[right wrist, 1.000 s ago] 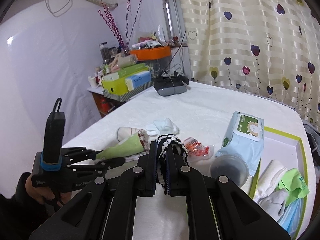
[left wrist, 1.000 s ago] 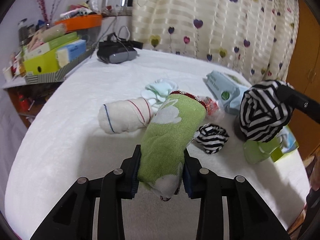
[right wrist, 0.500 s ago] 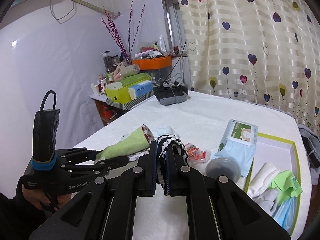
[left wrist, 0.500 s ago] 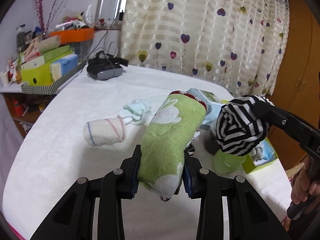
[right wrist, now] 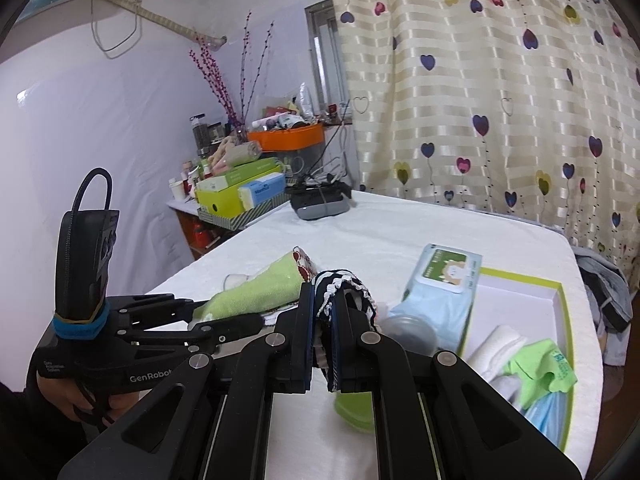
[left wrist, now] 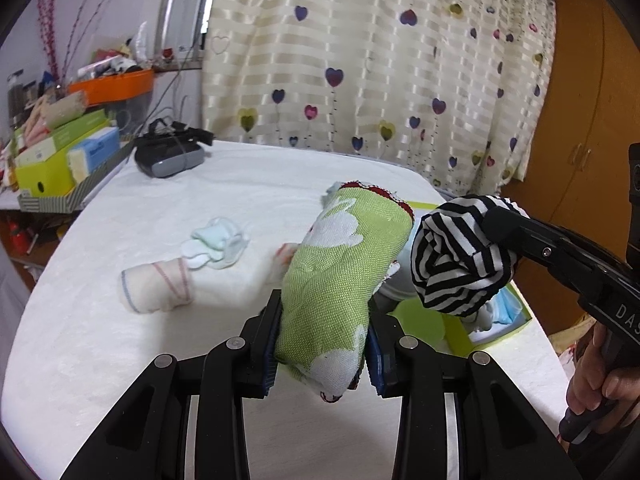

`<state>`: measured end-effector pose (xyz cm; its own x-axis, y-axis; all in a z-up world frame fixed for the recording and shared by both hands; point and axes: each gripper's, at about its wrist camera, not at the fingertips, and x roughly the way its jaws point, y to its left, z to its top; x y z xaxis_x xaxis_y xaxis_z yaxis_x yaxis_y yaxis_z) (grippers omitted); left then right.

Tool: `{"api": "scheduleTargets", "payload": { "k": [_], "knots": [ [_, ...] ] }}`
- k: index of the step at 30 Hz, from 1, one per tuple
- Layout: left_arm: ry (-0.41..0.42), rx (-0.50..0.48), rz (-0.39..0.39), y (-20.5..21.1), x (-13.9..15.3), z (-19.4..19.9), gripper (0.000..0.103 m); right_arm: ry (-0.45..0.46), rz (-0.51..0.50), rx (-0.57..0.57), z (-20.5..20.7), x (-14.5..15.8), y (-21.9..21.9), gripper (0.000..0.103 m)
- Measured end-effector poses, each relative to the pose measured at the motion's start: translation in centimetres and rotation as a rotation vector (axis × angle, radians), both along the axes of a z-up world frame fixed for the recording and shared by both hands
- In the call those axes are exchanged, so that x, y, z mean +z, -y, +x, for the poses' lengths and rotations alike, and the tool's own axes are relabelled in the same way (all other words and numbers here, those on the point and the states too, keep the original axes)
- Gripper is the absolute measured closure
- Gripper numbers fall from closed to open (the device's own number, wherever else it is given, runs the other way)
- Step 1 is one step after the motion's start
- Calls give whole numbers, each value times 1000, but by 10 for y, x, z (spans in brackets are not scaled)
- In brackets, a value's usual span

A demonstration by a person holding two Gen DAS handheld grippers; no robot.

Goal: Organize soft objects
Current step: 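Lift and carry the striped sock and green roll toward the box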

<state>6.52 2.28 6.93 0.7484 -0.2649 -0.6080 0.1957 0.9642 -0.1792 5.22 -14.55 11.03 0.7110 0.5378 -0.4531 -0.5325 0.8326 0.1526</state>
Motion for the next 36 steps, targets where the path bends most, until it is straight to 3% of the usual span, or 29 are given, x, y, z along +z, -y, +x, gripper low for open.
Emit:
{"api": "scheduleTargets", "payload": {
  "k": [25,36],
  "knots": [
    [5,-145,56,104,15,37,69,8,29,-157,24,0,104,95],
    [-32,-169,70,143,8,68,69,-18,41,-225,47,-10,145,95]
  ]
}}
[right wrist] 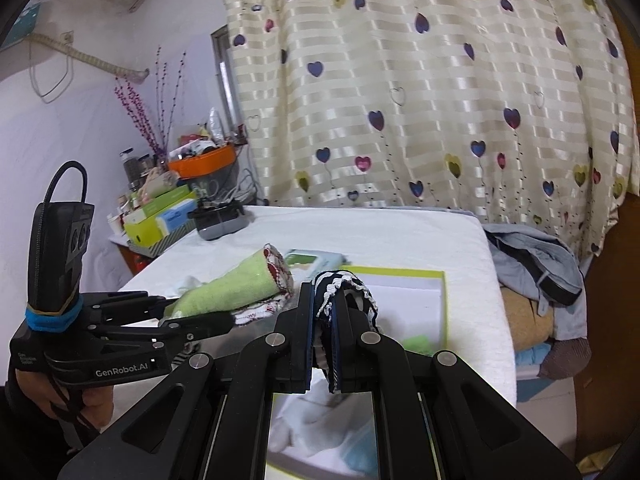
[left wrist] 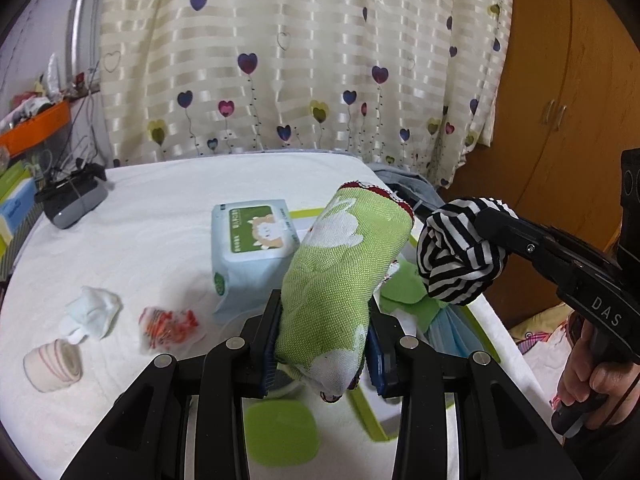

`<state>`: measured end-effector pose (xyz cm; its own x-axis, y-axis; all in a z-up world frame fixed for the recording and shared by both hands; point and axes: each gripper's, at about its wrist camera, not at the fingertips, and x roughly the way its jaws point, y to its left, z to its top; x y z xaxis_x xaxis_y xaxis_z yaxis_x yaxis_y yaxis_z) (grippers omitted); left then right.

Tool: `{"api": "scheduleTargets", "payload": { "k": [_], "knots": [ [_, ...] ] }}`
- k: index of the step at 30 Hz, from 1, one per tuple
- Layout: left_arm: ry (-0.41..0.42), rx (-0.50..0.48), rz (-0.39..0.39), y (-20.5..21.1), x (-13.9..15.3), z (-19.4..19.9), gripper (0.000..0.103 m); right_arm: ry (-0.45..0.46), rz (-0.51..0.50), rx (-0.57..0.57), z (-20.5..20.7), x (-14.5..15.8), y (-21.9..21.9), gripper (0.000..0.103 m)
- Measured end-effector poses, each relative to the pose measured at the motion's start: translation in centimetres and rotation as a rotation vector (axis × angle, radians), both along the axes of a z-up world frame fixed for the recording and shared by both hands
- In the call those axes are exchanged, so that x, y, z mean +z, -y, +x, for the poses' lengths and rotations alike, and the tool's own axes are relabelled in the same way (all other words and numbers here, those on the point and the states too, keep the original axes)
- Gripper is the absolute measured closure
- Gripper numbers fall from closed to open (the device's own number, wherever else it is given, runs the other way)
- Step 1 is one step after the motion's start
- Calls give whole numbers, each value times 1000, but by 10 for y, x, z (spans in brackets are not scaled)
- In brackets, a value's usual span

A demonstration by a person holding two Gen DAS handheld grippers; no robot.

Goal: Organize soft objects
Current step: 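Lift and carry the striped sock and green roll toward the box, then lower the sock and green roll into the box and open both tools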

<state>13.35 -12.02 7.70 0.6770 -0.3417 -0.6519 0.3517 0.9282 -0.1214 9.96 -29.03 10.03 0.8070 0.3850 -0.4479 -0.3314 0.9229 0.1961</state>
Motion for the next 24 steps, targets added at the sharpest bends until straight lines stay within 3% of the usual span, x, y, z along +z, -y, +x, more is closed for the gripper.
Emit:
{"api": "scheduleTargets", "payload": {
  "k": [15,19,21,24],
  "knots": [
    [-71,-3,36,34,-25,40,68,-127,64,-3,53,-47,26,95],
    [-80,-4,49,41,-28,47,67,-219,30,-36,66,-69,30,95],
    [-87,-9,55,45,-31,49,67,-240,10,-63,67,-75,33,92],
    [-104,-19,60,52,-36,53,66,-225,-7,-91,62,-72,39,74]
  ]
}}
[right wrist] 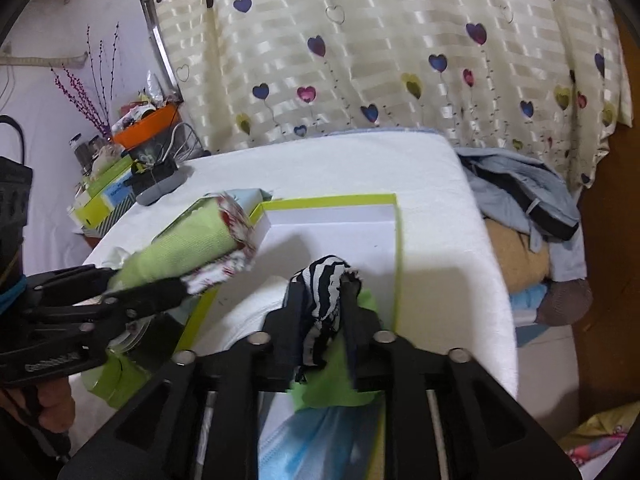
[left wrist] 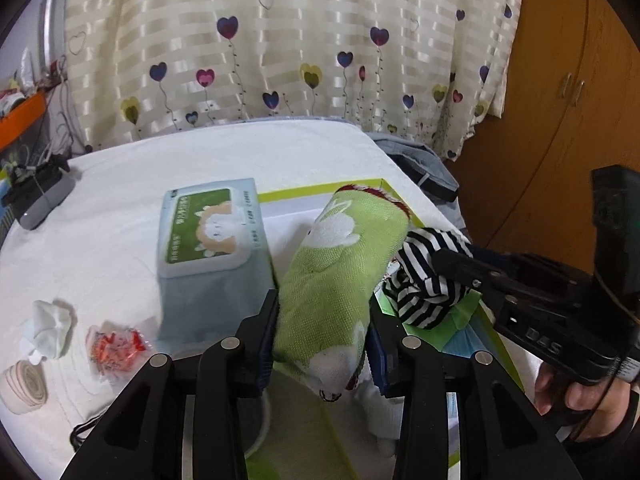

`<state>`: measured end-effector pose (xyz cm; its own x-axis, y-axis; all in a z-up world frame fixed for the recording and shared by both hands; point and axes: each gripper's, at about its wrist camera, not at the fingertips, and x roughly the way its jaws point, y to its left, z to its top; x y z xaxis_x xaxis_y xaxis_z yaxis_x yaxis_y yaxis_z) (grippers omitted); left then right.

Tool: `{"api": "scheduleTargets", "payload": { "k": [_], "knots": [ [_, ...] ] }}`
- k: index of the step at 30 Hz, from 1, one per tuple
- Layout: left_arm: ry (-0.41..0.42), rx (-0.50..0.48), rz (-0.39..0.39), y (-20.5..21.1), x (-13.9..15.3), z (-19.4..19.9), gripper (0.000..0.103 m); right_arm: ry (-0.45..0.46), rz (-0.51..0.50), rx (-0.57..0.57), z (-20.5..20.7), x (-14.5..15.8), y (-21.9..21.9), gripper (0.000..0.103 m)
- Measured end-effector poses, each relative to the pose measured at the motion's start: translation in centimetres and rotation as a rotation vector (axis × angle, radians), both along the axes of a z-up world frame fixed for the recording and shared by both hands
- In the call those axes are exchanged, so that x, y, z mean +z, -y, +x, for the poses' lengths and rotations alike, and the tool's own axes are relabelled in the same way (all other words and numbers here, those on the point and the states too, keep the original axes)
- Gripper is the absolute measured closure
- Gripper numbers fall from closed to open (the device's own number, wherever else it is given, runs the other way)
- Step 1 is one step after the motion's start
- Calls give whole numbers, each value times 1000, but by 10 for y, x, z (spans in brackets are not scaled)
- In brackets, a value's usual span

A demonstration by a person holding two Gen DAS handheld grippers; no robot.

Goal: Organize soft objects
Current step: 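Lower the sock and green roll into the box and open both tools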

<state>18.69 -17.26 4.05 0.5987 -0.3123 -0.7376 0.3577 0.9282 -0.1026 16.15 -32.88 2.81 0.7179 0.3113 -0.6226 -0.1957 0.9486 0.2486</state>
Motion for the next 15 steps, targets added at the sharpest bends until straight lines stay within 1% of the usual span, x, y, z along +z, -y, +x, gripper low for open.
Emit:
{"api": "scheduleTargets", "payload": {
  "k": [1,2,6,8,11,15],
  "knots": [
    [-5,-3,2,2,-1,1,66,13,1,-3,-4,3,2,61],
    [-9,-7,3,5,-3,3,65,26,-1,-6,-7,7,3,55],
    [-12,-20,6,13,-6,9,63,50,-3,-7,-13,14,4,55],
    [-14,-25,3,15,-8,12,59,52,-2,-5,-13,14,3,55],
    [-20,-35,-4,16,-8,13,59,51,-3,-8,-13,14,3,55],
    [-5,-46,-26,11,-1,7,59,51,4,-20,-16,15,4,55]
  ]
}}
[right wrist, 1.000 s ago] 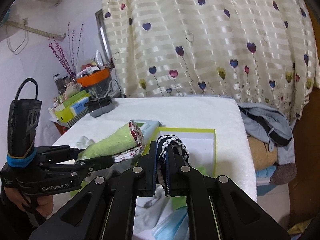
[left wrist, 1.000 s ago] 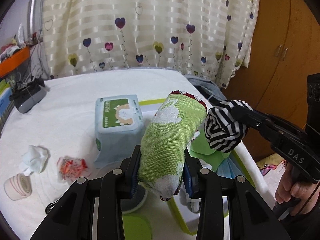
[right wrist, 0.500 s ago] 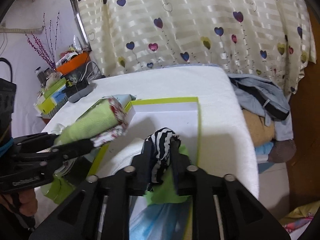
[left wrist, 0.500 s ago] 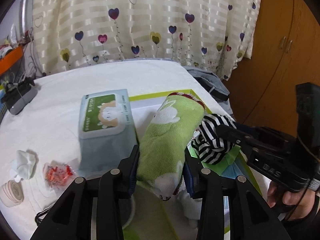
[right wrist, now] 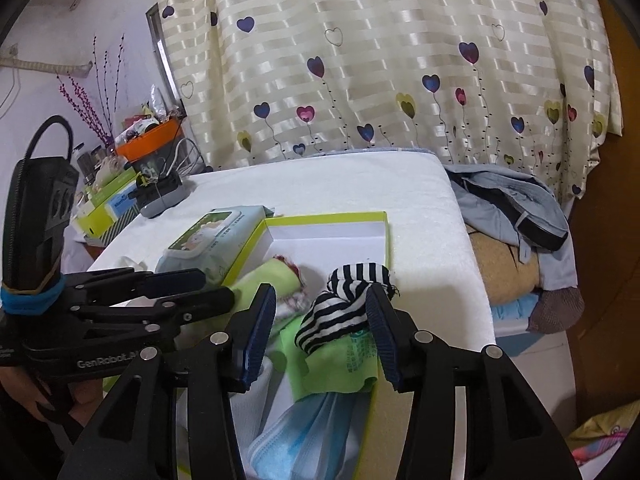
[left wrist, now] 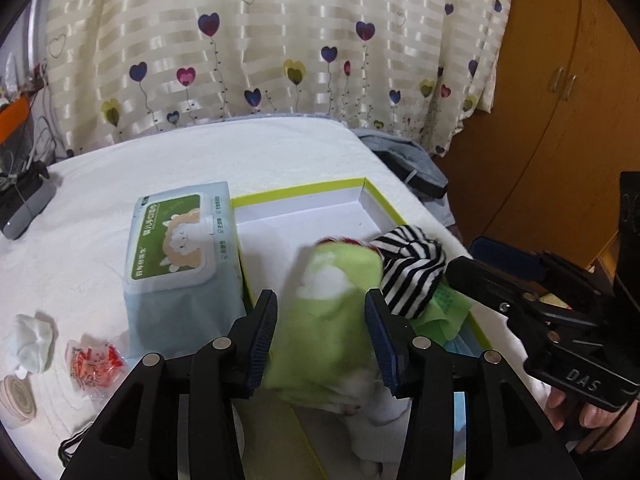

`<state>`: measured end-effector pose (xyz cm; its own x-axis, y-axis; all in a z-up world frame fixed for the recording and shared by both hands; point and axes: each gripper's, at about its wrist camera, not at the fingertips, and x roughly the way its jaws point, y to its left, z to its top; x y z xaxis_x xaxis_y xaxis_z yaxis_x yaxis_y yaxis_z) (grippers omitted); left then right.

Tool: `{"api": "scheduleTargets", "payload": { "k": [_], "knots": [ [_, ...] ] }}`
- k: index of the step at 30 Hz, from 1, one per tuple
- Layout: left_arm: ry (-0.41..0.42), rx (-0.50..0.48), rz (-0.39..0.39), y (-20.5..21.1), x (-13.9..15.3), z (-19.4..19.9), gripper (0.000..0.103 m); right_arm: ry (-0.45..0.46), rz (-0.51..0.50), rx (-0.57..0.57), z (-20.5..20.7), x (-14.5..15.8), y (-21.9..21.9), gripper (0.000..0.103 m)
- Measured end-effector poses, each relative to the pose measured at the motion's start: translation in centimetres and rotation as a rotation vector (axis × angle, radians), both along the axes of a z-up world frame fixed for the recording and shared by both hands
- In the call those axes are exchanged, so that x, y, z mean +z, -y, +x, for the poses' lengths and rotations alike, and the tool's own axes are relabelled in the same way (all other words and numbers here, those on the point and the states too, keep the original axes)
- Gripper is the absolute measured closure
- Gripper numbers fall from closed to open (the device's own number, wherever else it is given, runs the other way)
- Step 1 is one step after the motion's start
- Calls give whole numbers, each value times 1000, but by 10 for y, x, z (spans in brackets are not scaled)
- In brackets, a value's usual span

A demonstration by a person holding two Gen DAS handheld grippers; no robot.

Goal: Organize soft objects
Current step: 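Lower the sock and green roll into the box and open both tools, then withdraw both tools from the box toward the remaining striped sock and candy bag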

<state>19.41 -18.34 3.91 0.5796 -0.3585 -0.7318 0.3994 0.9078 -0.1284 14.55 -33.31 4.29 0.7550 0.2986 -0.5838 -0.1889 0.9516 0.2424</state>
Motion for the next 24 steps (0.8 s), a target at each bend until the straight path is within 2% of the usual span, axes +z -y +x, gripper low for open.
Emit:
{"api": "scheduleTargets", "payload": {
  "k": [3,11,24],
  "knots": [
    [12,2,-25,-7,7,-5,58,12,7,1,-6,3,-2,55],
    [42,18,-30,-22,19,-27,58,19,28,2,-22,12,-13,55],
    [99,45,-37,-53,38,-77,58,46,-2,31,-70,33,-46,55]
  ]
}}
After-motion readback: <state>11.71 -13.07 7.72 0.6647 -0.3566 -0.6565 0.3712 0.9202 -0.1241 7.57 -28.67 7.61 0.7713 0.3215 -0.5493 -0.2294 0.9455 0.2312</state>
